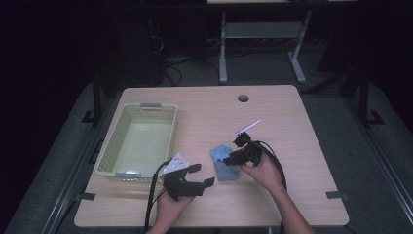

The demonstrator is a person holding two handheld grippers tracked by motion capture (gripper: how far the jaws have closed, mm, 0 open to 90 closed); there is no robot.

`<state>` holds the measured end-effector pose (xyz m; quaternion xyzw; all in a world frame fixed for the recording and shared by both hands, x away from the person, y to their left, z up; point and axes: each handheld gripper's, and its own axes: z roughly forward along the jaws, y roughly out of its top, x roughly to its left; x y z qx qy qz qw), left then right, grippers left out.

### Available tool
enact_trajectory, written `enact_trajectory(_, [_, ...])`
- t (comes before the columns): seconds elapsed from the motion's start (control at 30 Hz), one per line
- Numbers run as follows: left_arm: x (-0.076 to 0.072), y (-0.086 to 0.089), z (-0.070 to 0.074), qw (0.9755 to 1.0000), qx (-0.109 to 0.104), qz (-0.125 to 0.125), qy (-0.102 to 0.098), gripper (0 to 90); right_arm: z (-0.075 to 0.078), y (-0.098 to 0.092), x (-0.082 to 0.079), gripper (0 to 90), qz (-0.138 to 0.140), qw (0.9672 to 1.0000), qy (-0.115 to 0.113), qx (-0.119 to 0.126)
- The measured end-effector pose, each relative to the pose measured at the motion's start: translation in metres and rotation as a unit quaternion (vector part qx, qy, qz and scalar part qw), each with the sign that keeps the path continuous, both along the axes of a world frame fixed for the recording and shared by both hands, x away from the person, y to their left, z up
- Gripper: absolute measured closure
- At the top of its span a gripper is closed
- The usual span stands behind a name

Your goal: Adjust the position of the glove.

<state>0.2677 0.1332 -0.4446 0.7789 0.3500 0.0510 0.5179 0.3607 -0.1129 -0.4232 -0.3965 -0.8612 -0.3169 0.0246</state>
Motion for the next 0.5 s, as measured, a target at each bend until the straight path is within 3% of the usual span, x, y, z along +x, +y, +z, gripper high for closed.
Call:
enact_trajectory(0.1, [0.002,-0.007,-0.004,0.9999,0.007,0.0,0.01,23.4,-0.001,-0.007,-0.004,52.5,-0.011,0.9999,0.003,0.001])
enact_trajectory(0.3, [0.012,-0.016,-0.008,0.998,0.013,0.006,0.061,29.3,-0.001,-0.023,-0.013,45.9,-0.038,0.9989,0.013,0.023])
enact_trajectory(0.43, [0.021,-0.02,-0.009,0.9959,-0.015,0.02,0.088,29.2,-0.005,-0.031,-0.014,41.9,-0.054,0.9979,0.011,0.034])
enact_trajectory(0.5, [0.025,-0.022,-0.01,0.9953,-0.013,0.03,0.092,28.4,-0.009,-0.033,-0.015,42.0,-0.061,0.9972,0.011,0.043])
